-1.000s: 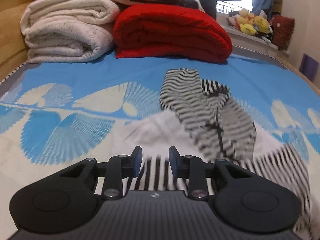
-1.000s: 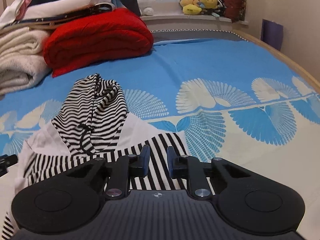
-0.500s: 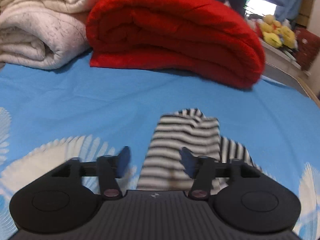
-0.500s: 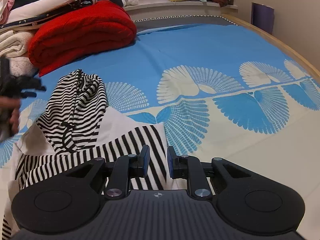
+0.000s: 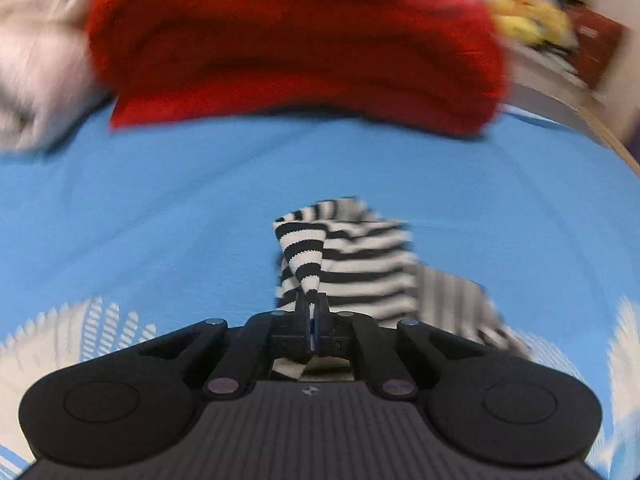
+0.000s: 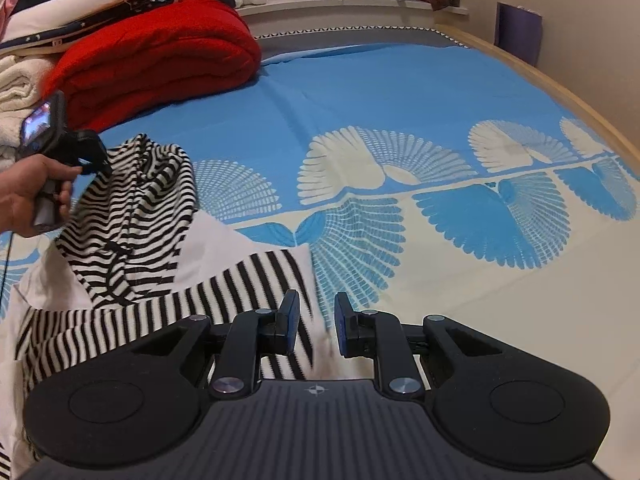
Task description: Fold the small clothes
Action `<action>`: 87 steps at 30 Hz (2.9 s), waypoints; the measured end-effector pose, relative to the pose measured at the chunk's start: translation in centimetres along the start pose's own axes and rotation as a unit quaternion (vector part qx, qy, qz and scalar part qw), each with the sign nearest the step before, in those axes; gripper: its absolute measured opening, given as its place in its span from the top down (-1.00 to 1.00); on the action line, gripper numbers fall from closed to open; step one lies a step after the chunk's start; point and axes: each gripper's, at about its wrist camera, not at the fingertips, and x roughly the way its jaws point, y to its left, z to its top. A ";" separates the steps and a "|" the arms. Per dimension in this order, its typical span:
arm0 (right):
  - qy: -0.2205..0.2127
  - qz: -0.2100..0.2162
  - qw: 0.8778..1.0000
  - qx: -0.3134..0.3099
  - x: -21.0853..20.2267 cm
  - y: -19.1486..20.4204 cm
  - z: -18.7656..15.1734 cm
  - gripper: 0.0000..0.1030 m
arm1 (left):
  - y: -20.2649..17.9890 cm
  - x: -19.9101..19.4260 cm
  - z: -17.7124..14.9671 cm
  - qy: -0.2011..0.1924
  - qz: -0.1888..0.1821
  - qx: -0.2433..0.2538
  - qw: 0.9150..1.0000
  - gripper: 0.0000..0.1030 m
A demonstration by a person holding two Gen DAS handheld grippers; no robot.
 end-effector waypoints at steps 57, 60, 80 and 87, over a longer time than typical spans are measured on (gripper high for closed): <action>0.159 0.089 0.963 0.200 4.5 -1.8 -4.1 0.85 | 9.7 -26.0 -29.8 0.169 -0.115 -0.254 0.946 0.47; 0.118 0.102 0.972 0.177 3.1 -1.1 -2.9 0.31 | 9.2 -26.7 -28.9 0.134 -0.111 -0.244 0.954 0.19; 0.116 0.047 0.970 0.206 2.3 -0.4 -4.8 0.39 | 2.9 -30.7 -26.9 -0.020 0.051 -0.031 0.998 0.80; 0.141 0.240 0.959 0.048 2.4 4.1 -4.0 0.19 | 5.1 -23.7 -29.9 0.173 -0.086 -0.041 0.980 0.87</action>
